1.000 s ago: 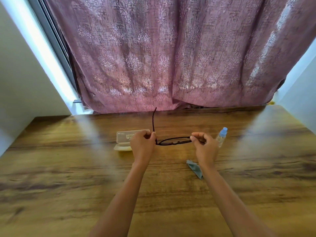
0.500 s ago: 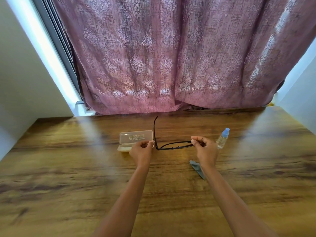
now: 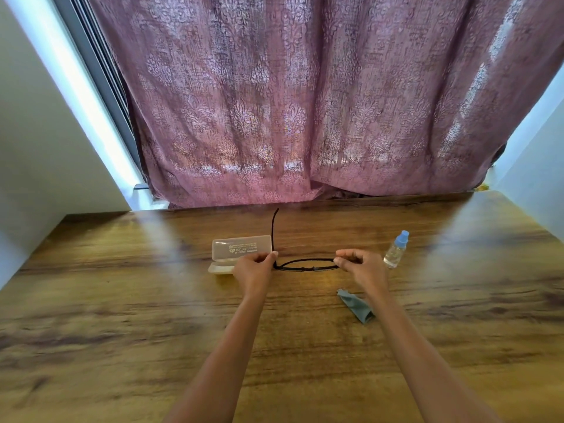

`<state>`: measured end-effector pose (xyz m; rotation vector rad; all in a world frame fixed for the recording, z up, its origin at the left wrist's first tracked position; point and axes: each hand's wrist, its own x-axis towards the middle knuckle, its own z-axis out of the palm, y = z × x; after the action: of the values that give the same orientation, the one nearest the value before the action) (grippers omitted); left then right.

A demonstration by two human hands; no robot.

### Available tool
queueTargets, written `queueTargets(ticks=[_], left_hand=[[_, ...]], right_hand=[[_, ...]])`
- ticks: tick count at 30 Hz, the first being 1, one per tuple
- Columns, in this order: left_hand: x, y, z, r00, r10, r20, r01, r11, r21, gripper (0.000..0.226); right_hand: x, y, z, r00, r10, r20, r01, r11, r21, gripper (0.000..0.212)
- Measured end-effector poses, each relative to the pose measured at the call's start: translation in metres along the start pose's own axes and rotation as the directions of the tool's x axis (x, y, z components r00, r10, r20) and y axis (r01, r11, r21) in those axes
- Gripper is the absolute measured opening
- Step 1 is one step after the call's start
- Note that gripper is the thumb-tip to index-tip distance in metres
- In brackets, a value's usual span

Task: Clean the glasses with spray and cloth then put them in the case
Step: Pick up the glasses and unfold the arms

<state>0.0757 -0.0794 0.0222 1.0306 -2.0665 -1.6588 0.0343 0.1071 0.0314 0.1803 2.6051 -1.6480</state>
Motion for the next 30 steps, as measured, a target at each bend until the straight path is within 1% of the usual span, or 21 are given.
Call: queueTargets(ticks=[2,3,5,7,9,11,13,14,18,20,21,23,24,25,26,27,28,29,30], left_hand=[[-0.001,0.003,0.000,1.000,0.026,0.009,-0.026,0.999,0.018,0.018],[-0.001,0.005,0.001,0.999,0.039,0.014,-0.039,0.999,0.026,0.018],[-0.001,0.006,0.001,0.999,0.049,0.022,-0.050,0.998,0.036,0.018],[-0.002,0.008,0.000,0.998,0.049,0.033,-0.050,0.998,0.037,0.017],[-0.003,0.011,0.001,0.997,0.050,0.055,-0.051,0.999,0.018,0.016],[-0.004,0.015,0.002,0.997,0.033,0.075,-0.032,0.999,-0.020,0.014],[-0.005,0.018,0.004,0.995,0.007,0.104,0.000,0.998,-0.066,0.012],[-0.006,0.020,0.004,0.993,-0.002,0.117,0.011,0.997,-0.076,0.012],[-0.004,0.023,0.003,0.990,-0.025,0.141,0.039,0.995,-0.097,0.014],[-0.005,0.022,0.001,0.989,-0.013,0.144,0.028,0.995,-0.099,0.016],[-0.005,0.020,0.001,0.990,-0.005,0.144,0.021,0.994,-0.107,0.019],[-0.008,0.020,-0.001,0.992,0.017,0.127,-0.001,0.992,-0.123,0.033],[-0.008,0.020,-0.002,0.993,0.053,0.105,-0.046,0.997,-0.068,0.039],[-0.009,0.019,-0.003,0.987,0.129,0.091,-0.135,0.988,0.069,0.042],[-0.009,0.018,-0.004,0.969,0.228,0.098,-0.244,0.944,0.223,0.039],[-0.008,0.017,-0.004,0.936,0.328,0.126,-0.352,0.880,0.320,0.032],[-0.009,0.016,-0.004,0.896,0.411,0.171,-0.445,0.826,0.345,0.024],[-0.009,0.016,-0.004,0.855,0.470,0.220,-0.518,0.792,0.323,0.018],[-0.009,0.015,-0.004,0.817,0.515,0.259,-0.574,0.769,0.283,0.016]], right_hand=[[0.002,-0.002,-0.002,0.997,-0.018,0.074,0.026,0.993,-0.117,0.018],[0.002,-0.003,-0.002,0.996,-0.019,0.086,0.031,0.989,-0.145,0.017],[0.003,-0.002,0.000,0.998,-0.016,0.055,0.023,0.991,-0.130,0.014],[0.003,-0.003,0.002,1.000,0.016,-0.025,-0.017,1.000,-0.026,0.013],[0.004,-0.007,0.004,0.988,0.071,-0.140,-0.064,0.996,0.056,0.010],[0.005,-0.012,0.006,0.950,0.148,-0.276,-0.102,0.979,0.175,0.009],[0.005,-0.015,0.006,0.912,0.231,-0.340,-0.125,0.943,0.308,0.011],[0.006,-0.015,0.005,0.908,0.247,-0.339,-0.130,0.934,0.333,0.011],[0.004,-0.014,0.002,0.924,0.225,-0.308,-0.120,0.938,0.324,0.009],[0.004,-0.014,0.000,0.927,0.217,-0.305,-0.116,0.942,0.316,0.008],[0.004,-0.015,-0.001,0.929,0.214,-0.301,-0.115,0.943,0.313,0.007],[0.004,-0.017,-0.004,0.934,0.203,-0.295,-0.110,0.947,0.302,0.006],[0.004,-0.019,-0.005,0.936,0.195,-0.294,-0.106,0.951,0.291,0.006],[0.004,-0.020,-0.007,0.937,0.189,-0.295,-0.104,0.954,0.283,0.006],[0.004,-0.021,-0.008,0.937,0.188,-0.295,-0.104,0.955,0.278,0.006],[0.005,-0.022,-0.008,0.937,0.188,-0.294,-0.105,0.955,0.278,0.006],[0.005,-0.022,-0.009,0.938,0.189,-0.292,-0.104,0.954,0.282,0.006],[0.006,-0.022,-0.010,0.938,0.190,-0.290,-0.103,0.951,0.290,0.007],[0.007,-0.023,-0.011,0.939,0.191,-0.287,-0.101,0.948,0.301,0.007]])
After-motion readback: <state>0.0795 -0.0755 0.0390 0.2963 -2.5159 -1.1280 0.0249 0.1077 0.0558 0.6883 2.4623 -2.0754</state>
